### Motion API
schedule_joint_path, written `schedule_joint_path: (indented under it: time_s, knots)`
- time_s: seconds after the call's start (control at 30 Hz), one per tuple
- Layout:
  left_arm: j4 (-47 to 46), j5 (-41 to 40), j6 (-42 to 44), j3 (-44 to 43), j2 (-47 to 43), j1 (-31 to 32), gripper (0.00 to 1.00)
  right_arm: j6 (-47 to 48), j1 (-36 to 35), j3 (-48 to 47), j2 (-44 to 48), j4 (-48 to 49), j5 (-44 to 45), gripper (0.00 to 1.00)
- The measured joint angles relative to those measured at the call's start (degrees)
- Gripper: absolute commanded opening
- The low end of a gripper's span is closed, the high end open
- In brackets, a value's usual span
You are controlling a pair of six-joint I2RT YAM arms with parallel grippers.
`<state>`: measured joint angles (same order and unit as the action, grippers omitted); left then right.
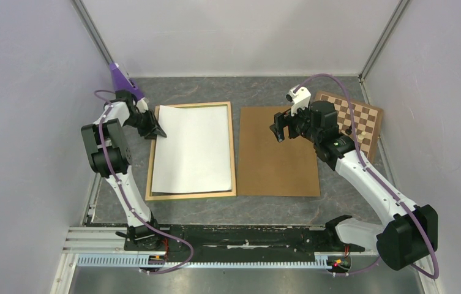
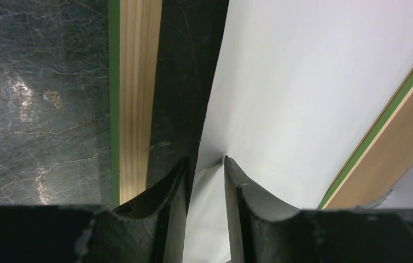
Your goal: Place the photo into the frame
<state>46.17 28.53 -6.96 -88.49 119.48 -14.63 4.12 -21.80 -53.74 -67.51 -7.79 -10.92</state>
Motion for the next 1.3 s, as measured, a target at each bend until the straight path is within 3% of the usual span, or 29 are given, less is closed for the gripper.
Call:
schedule_joint_path:
  time_s: [0.83,1.3]
  knots:
    - [2.2,-7.0,0.2,-2.7,-0.2,0.2,0.49,0.2,0.0,0.4,0.0,0.0,0.0,0.84]
    - [1.3,-10.1,2.8,-0.6,-7.7,1.1,0.5,1.7,0.0,2.1,0.1,0.4,0.8,0.85]
